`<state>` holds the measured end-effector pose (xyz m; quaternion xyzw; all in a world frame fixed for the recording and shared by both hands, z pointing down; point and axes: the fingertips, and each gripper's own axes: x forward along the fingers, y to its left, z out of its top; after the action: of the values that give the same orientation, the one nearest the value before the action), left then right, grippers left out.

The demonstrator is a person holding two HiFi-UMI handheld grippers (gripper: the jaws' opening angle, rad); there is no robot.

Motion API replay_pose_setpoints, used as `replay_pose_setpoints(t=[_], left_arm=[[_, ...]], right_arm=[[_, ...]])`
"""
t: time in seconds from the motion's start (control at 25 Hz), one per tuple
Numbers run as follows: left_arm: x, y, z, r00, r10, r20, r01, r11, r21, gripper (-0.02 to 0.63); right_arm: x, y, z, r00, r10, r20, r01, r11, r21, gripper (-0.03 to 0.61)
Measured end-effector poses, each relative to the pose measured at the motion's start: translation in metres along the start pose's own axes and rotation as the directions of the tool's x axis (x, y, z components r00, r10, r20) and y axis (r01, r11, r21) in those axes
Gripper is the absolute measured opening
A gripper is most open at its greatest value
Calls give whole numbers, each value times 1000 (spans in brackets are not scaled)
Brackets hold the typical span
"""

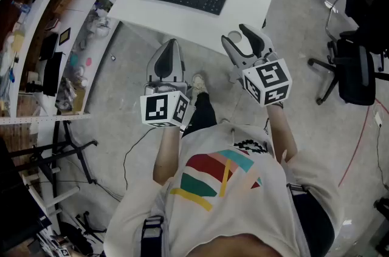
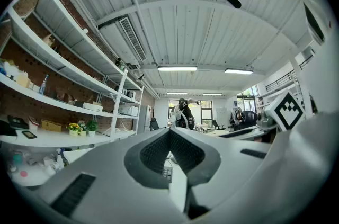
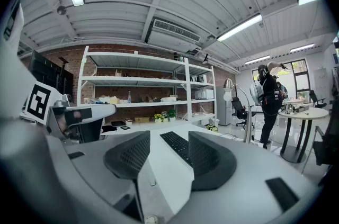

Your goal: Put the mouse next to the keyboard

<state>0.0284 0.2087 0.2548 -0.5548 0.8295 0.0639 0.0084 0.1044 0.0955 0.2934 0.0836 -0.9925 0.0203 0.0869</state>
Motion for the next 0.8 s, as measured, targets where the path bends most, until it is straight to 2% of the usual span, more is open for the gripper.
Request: replay_pose_setpoints(t=[0.16,0.32,0.48,0.6,0.8], left_arm=[[47,43,-9,1000,-3,4,4,1000,-29,44],[108,90,-15,1000,-25,11,25,999,-48,44],[169,134,-27,997,-68,-24,66,995,-71,44],[218,158,-43,993,-100,-54,97,994,-59,44],[277,180,-74,982,-153,-112,143,985,-95,44]], right_arm=[[50,-28,-1,999,-41,-4,41,999,16,207],[112,-69,1,993,-119,-6,119,991,56,207],[176,-107,3,980,-194,-48,197,978,69,225],[215,-139,-1,966,-242,-87,250,965,83,225],[246,-184,-12,935,-327,-139,341,935,95,225]])
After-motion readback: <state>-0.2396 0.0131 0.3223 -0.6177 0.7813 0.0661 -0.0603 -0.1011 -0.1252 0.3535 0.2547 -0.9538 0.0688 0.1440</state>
